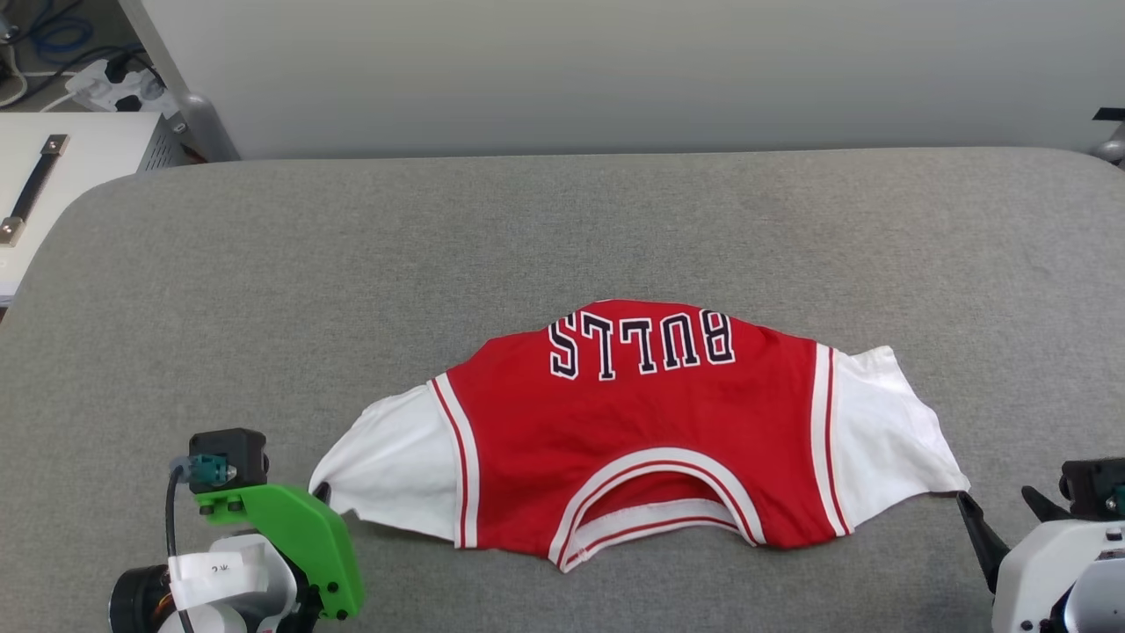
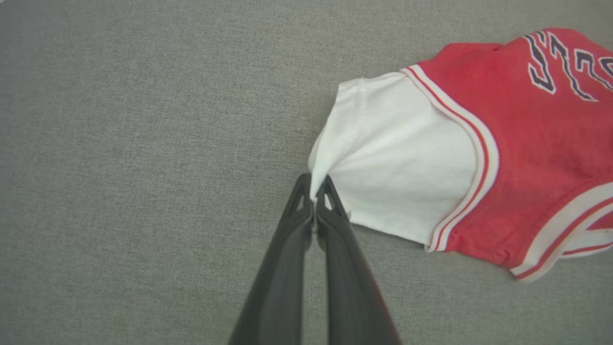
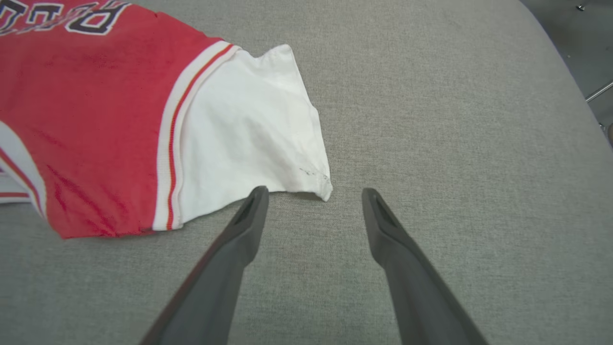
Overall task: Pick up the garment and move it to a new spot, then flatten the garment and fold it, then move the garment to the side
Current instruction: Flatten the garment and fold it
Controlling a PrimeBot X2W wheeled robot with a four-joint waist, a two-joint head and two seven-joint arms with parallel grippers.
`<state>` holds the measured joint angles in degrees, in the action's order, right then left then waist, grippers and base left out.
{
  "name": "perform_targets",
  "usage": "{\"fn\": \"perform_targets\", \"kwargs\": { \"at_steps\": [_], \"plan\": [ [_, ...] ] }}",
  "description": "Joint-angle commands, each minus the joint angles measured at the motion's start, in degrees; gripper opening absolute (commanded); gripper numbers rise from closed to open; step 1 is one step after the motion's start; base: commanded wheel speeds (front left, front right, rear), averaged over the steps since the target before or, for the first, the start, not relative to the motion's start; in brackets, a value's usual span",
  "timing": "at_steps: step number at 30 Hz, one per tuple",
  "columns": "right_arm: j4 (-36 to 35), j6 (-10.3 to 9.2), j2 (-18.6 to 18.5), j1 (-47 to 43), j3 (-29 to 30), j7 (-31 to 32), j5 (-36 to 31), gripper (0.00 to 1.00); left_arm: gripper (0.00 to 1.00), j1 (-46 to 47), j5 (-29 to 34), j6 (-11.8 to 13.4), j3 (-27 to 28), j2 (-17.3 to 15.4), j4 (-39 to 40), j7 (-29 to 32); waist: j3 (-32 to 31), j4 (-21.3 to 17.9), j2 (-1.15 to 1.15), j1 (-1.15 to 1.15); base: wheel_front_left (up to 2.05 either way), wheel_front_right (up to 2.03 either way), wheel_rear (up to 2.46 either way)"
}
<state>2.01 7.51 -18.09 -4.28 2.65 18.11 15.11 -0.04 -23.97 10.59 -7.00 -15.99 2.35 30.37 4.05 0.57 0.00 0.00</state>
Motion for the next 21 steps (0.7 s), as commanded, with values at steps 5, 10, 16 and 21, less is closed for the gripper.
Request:
{"fn": "perform_targets", "kwargs": {
  "at_steps": [5, 10, 16, 21],
  "plan": [
    [0.4, -0.02, -0.4, 4.6, 2.1, 13.9, 3.4, 1.00, 0.00, -1.2, -0.5, 0.0, -0.9, -0.2, 3.6, 2.1, 1.9, 1.4, 0.00, 0.00, 0.00, 0.00, 0.00],
    [0.3, -0.02, -1.3, 8.4, 3.6, 23.6, 4.2, 1.00, 0.00, -0.9, -0.3, 0.1, -1.6, -0.3, 5.3, 2.8, 3.2, 2.5, 0.00, 0.00, 0.00, 0.00, 0.00],
    [1.7, -0.02, -0.8, 11.2, 4.6, 28.6, 4.5, 1.00, 0.00, -0.2, -0.3, 0.0, -2.4, -0.2, 6.2, 3.0, 5.0, 3.8, 0.00, 0.00, 0.00, 0.00, 0.00],
    [4.2, -0.02, -0.7, 12.8, 4.2, 29.1, 3.5, 1.00, 0.00, 0.4, -0.2, -0.2, -2.9, -0.2, 6.9, 3.0, 6.5, 4.7, 0.00, 0.00, 0.00, 0.00, 0.00]
  ]
}}
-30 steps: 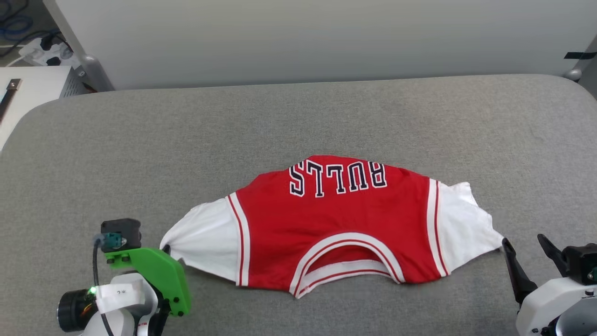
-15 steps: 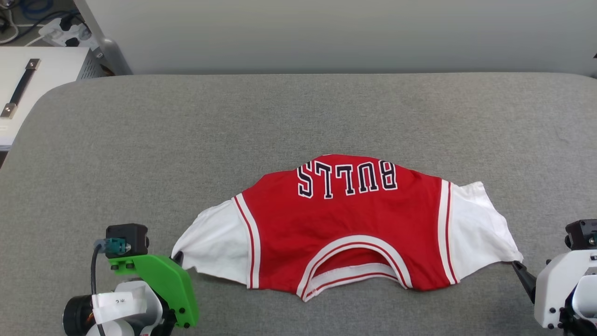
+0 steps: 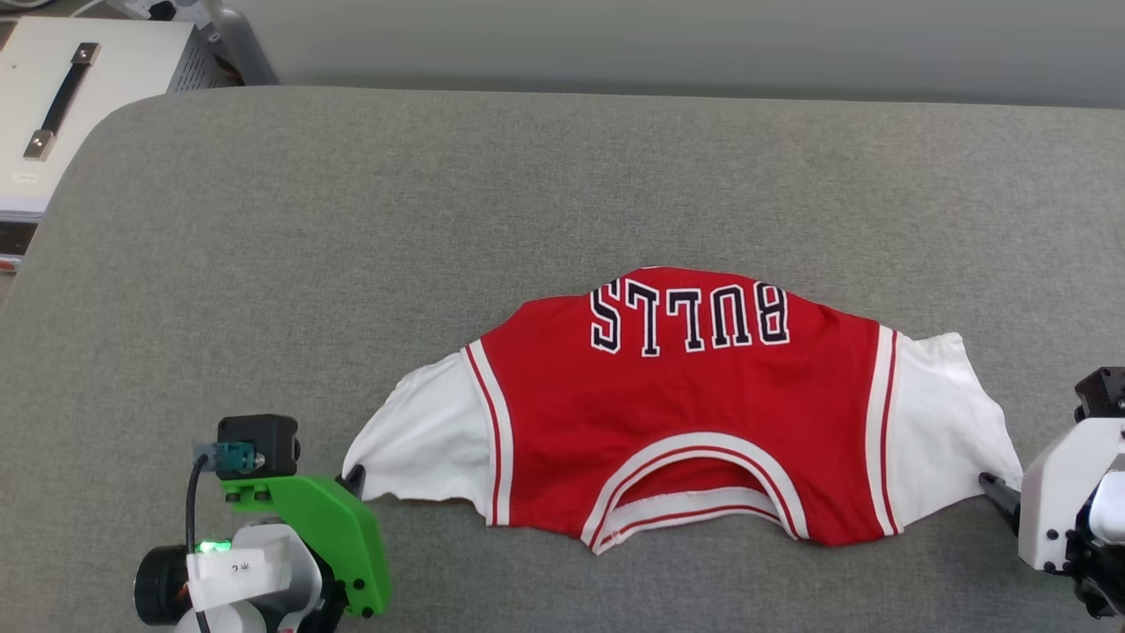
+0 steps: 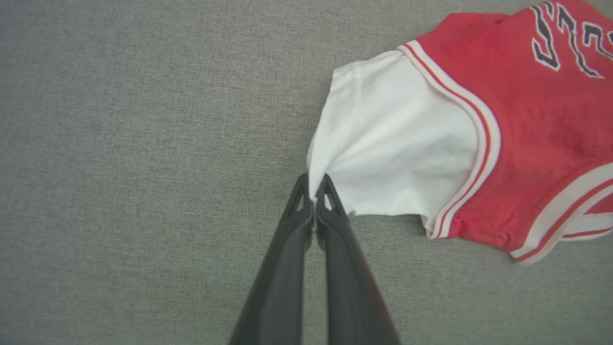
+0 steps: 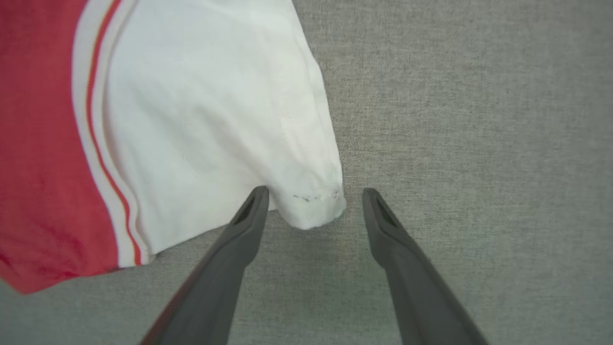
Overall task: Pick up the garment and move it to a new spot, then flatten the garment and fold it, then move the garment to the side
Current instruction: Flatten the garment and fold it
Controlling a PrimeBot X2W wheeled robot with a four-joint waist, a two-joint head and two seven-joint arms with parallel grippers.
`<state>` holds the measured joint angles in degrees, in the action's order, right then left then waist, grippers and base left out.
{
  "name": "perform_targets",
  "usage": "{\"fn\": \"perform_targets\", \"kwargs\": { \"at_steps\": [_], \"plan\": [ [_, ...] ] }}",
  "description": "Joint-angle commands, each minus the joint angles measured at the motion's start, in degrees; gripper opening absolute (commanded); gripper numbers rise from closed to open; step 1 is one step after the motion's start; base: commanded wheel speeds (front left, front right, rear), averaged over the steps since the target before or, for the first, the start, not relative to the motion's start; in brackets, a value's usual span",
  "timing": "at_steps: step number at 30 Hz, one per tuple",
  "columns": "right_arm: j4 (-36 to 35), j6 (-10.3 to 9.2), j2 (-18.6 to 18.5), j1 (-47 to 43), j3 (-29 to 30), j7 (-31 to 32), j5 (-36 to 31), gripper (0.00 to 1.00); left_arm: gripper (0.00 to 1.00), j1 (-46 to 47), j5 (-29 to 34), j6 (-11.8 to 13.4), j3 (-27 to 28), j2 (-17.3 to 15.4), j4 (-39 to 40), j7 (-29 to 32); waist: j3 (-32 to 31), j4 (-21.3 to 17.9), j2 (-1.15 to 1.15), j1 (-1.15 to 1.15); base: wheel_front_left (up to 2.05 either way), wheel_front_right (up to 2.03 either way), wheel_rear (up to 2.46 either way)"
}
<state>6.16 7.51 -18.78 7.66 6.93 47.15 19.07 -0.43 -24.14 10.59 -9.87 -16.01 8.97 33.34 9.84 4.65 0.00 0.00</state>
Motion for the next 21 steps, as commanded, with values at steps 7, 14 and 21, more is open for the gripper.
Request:
{"fn": "perform_targets", "kwargs": {
  "at_steps": [7, 14, 21],
  "plan": [
    [3.4, -0.02, 0.1, 1.4, -2.1, -1.2, -1.9, 1.00, 0.00, 1.9, 0.1, -0.4, -0.8, -0.1, 0.5, 0.0, 2.6, 1.6, 0.00, 0.00, 0.00, 0.00, 0.00],
    [5.9, -0.02, 0.2, 0.7, -4.0, -0.6, -1.4, 0.00, 0.00, 2.8, -0.1, -0.4, -0.8, -0.3, -0.2, -0.3, 3.0, 1.9, 0.00, 0.00, 0.00, 0.00, 0.00],
    [5.5, -0.02, -1.2, 0.8, -3.7, -3.8, -0.2, 0.00, 0.00, 2.8, -0.2, -0.4, 0.2, -1.1, -1.2, -1.3, 0.0, 0.7, 0.00, 0.00, 0.00, 0.00, 0.00]
  ]
}}
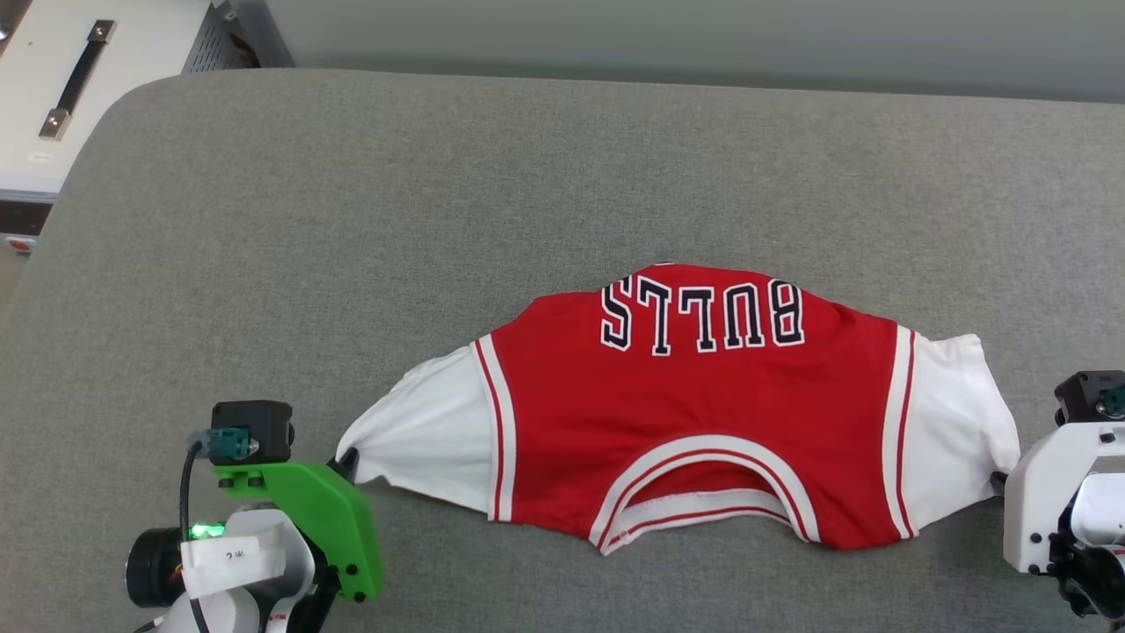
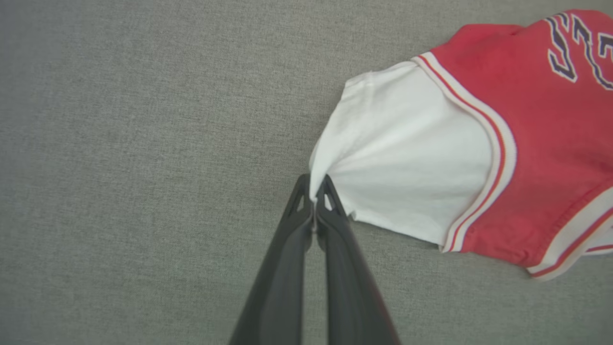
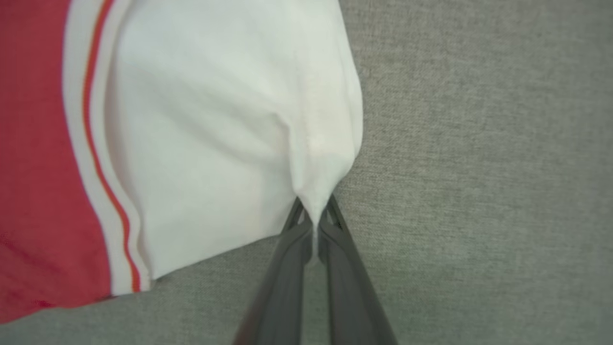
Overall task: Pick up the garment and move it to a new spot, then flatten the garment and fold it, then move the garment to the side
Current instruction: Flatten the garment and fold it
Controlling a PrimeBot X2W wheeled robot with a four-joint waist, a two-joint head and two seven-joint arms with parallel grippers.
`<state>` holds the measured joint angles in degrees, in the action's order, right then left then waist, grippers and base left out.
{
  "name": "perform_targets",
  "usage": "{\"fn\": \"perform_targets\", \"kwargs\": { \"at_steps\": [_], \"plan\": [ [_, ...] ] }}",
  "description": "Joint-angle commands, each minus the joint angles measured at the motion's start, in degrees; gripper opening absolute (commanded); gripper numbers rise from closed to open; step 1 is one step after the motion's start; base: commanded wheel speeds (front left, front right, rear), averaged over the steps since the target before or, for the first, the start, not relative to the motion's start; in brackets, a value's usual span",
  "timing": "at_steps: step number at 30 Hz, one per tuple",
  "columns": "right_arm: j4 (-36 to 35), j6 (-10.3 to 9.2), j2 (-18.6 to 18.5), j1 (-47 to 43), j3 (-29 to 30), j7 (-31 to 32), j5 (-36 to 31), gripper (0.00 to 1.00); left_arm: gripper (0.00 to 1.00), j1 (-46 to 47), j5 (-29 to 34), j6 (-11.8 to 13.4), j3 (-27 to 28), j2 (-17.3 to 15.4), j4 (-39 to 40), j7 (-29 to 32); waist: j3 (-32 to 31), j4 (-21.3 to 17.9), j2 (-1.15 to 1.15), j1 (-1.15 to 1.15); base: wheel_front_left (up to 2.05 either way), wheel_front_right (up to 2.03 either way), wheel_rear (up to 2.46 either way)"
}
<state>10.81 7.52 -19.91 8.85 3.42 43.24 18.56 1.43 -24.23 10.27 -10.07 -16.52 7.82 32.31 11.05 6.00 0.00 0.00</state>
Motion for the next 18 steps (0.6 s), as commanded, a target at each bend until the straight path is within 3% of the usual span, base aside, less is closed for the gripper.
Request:
{"fn": "perform_targets", "kwargs": {
  "at_steps": [1, 9, 18],
  "plan": [
    [0.5, -0.03, -0.5, -0.6, -0.3, -0.3, 1.1, 0.00, 0.00, 1.0, 0.3, 0.1, 0.6, -1.0, -0.2, -0.6, -1.9, -0.8, 0.00, 0.00, 0.00, 0.00, 0.00],
    [-5.0, -0.03, -6.6, -1.3, 0.5, -3.4, 7.6, 0.00, 0.00, 2.4, -0.7, -1.8, 0.7, -2.5, 2.3, -0.4, -7.4, -2.4, 0.00, 0.00, 0.00, 0.00, 0.00],
    [-12.5, -0.03, -12.1, 4.2, 2.3, -1.8, 13.2, 0.00, 0.00, 8.6, -3.1, -4.0, 2.9, -5.2, 7.7, 1.1, -12.1, -4.8, 0.00, 0.00, 0.00, 0.00, 0.00]
  ]
}}
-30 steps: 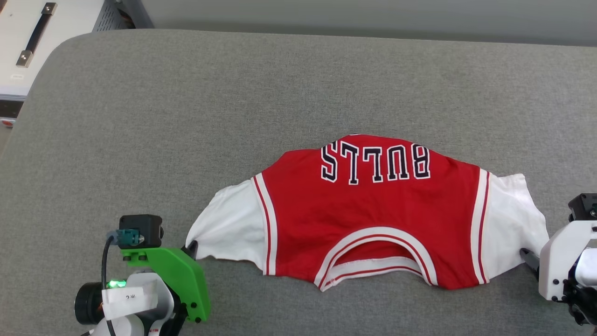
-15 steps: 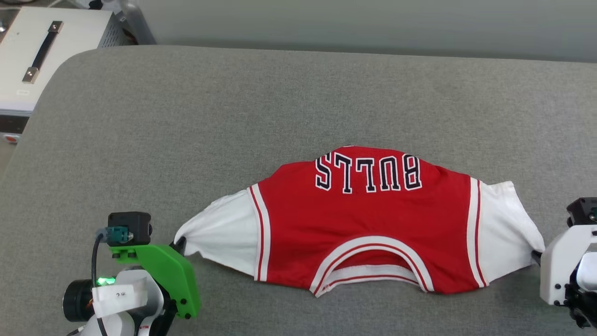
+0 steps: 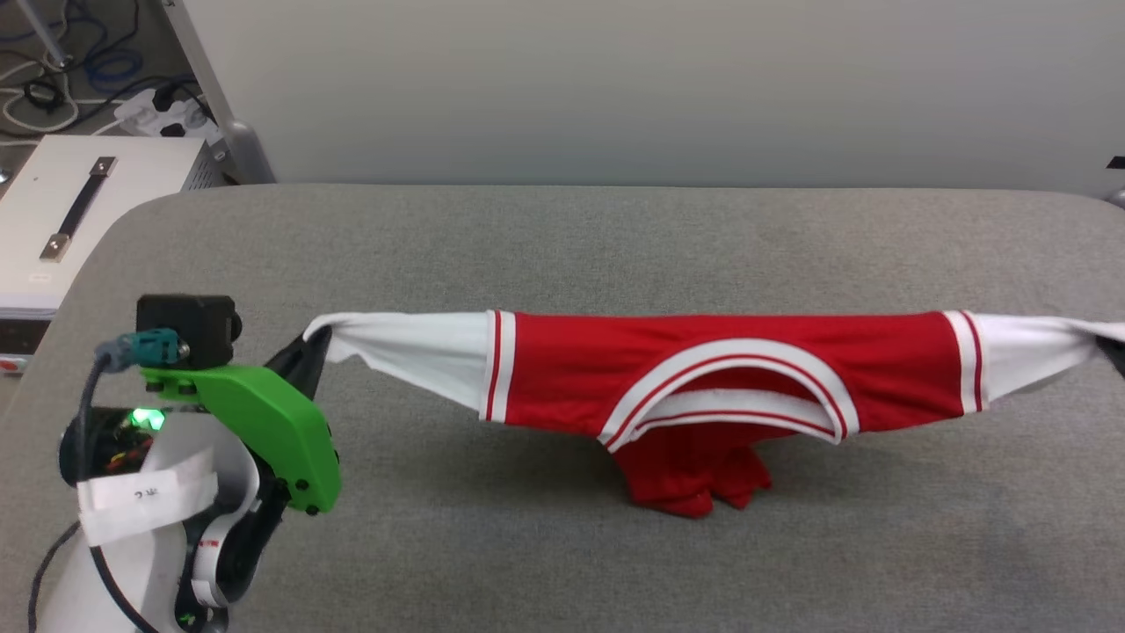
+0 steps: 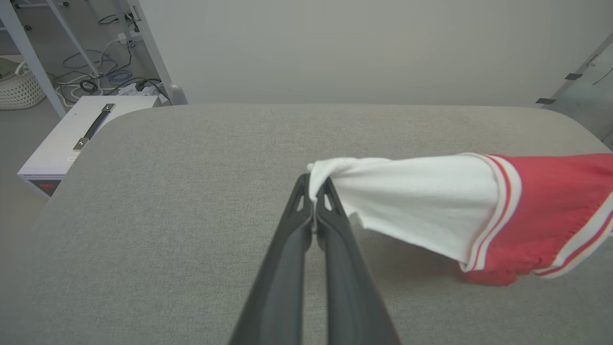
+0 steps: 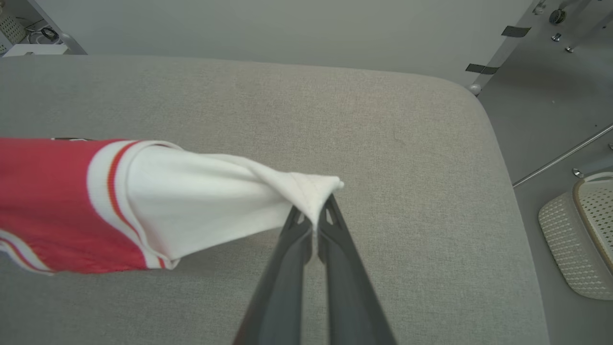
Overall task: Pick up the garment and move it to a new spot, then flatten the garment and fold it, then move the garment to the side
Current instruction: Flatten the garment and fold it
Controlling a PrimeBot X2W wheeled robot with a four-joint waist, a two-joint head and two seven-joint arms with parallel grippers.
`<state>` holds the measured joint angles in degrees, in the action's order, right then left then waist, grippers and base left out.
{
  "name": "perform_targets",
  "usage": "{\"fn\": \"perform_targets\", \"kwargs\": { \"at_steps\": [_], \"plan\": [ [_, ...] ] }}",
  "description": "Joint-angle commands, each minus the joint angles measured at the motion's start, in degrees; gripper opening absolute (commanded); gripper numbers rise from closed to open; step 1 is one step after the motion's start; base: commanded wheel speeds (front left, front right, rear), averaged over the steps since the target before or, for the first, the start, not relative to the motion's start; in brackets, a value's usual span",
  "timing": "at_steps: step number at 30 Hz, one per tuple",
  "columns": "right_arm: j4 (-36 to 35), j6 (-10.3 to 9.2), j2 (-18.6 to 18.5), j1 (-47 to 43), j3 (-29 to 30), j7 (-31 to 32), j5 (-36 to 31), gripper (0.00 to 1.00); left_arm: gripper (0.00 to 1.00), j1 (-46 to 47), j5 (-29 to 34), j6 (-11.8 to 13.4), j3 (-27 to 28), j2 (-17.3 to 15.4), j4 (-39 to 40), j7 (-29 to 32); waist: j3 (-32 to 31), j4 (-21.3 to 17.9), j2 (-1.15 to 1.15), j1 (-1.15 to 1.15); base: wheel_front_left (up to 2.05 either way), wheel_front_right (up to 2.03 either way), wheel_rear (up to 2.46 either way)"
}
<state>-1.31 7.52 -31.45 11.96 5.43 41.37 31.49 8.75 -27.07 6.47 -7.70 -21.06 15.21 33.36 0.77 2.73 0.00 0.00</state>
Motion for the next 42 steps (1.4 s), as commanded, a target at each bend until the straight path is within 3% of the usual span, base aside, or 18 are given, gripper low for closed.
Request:
{"fn": "perform_targets", "kwargs": {
  "at_steps": [1, 15, 25, 34, 42],
  "plan": [
    [-0.8, -0.03, -1.1, 1.9, 0.3, 0.2, 0.5, 0.00, 0.00, 2.1, -0.6, -0.4, 0.9, -0.9, 0.8, 0.3, -2.3, -1.7, 0.00, 0.00, 0.00, 0.00, 0.00],
    [-4.4, -0.03, -4.3, 14.8, -1.1, 0.4, 2.4, 0.00, 0.00, 14.2, -1.8, -1.3, 5.7, -4.7, 6.5, 0.5, -2.3, -4.8, 0.00, 0.00, 0.00, 0.00, 0.00],
    [-1.1, -0.03, -4.6, 27.1, -3.8, -2.8, 3.5, 0.00, 0.00, 24.7, -1.8, -3.9, 6.2, -7.3, 4.9, -0.3, 6.3, -5.5, 0.00, 0.00, 0.00, 0.00, 0.00],
    [7.6, -0.03, -3.5, 47.3, -7.9, -11.5, -0.9, 0.00, 0.00, 43.9, -0.8, -8.8, 5.7, -10.5, -4.0, -4.0, 19.9, -5.5, 0.00, 0.00, 0.00, 0.00, 0.00],
    [21.6, -0.03, 3.0, 66.1, -8.2, -22.5, -8.9, 0.00, 0.00, 63.1, 1.5, -12.3, 3.0, -12.7, -16.8, -10.1, 29.1, -5.8, 0.00, 0.00, 0.00, 0.00, 0.00]
  ]
}}
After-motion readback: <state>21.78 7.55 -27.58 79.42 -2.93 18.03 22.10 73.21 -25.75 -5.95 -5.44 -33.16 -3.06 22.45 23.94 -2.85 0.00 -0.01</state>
